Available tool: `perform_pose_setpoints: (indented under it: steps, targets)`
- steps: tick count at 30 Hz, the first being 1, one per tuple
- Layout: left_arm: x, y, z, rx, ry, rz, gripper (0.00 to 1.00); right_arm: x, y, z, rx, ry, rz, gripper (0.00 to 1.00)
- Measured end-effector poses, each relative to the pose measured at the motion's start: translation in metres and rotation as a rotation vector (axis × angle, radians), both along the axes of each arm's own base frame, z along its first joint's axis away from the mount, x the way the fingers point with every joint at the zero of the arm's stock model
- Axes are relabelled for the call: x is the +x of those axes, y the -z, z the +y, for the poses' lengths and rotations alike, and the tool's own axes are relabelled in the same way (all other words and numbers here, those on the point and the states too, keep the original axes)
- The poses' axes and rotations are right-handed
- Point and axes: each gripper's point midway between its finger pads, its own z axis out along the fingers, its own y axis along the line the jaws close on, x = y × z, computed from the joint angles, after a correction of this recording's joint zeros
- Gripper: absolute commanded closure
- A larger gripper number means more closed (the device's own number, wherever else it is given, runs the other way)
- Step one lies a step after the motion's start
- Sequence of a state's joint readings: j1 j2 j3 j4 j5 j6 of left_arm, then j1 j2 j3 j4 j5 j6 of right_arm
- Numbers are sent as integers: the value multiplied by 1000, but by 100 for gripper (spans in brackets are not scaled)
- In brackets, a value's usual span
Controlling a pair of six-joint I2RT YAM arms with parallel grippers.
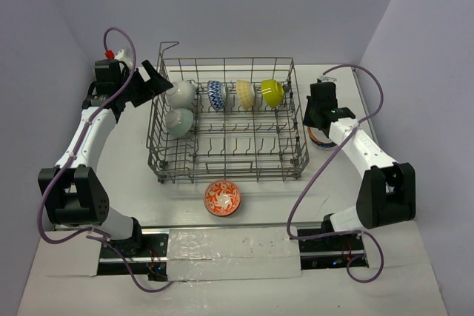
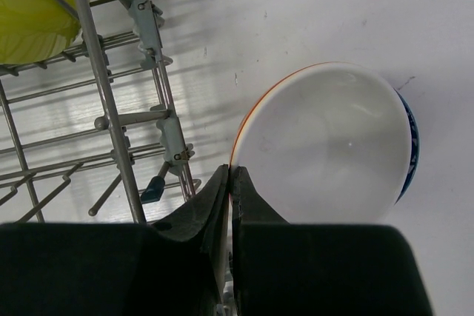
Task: Load the bowls into the dish rack
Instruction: Pick up the bowl from the bowl.
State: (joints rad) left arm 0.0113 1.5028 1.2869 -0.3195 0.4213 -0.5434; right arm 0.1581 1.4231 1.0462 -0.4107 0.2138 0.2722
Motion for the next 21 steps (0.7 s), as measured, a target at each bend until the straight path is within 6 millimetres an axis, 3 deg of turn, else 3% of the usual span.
perform_pose_setpoints:
  steps: [21]
  targets:
    - [0, 0, 0, 0, 0, 0, 1, -5, -43, -7, -5, 45, -125, 100]
